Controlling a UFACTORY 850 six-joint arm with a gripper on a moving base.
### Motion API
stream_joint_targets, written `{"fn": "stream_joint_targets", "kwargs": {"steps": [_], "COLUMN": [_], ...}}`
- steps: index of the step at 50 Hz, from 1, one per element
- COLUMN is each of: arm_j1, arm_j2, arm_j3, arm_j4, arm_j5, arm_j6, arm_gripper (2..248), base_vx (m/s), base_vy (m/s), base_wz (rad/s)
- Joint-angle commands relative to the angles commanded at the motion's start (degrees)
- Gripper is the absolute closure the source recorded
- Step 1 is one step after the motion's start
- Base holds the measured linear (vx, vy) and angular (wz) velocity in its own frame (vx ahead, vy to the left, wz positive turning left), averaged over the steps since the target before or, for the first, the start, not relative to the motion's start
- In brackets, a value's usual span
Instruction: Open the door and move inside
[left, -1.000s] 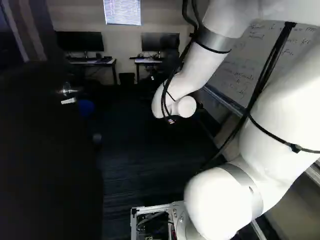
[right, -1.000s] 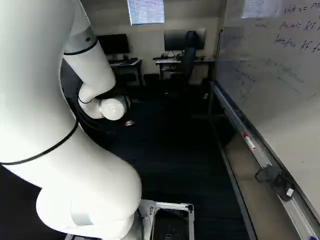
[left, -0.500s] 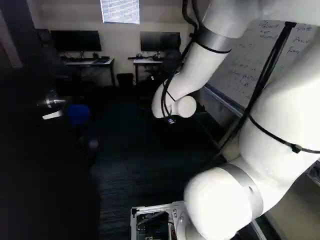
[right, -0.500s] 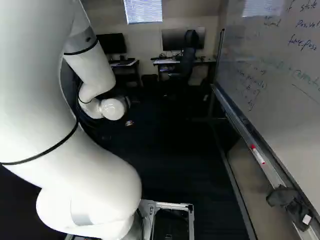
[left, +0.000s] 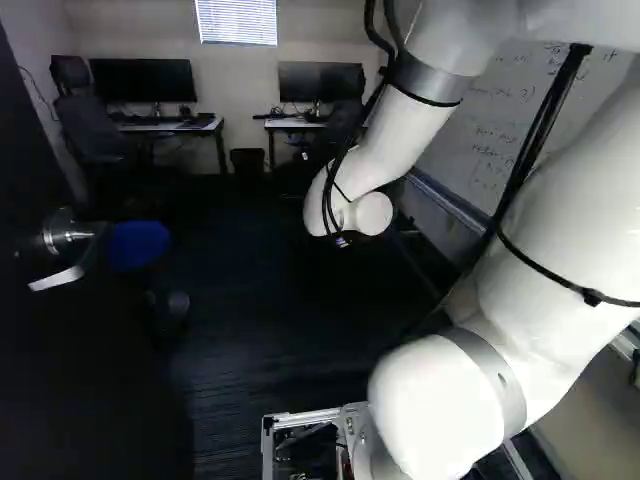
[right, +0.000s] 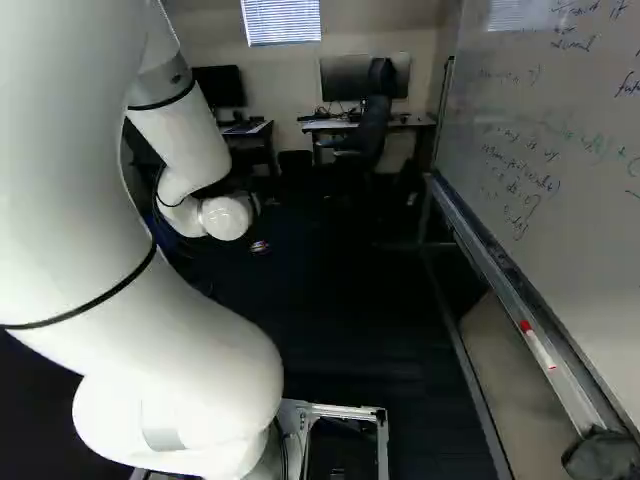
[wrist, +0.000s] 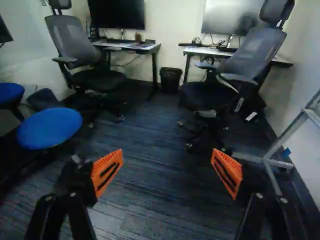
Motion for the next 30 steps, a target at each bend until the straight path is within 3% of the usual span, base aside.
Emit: {"fn": "stream_joint_targets", "kwargs": {"steps": [30], "arm_j1": [0.0], "arm_j2": [0.0], "arm_j3": [0.0], "arm_j4": [0.0], "arm_j5": [0.0], "arm_j6": [0.0], "arm_gripper": [3], "base_vx": [0.21], "base_vy": [0.006], "base_wz": [-0.014]}}
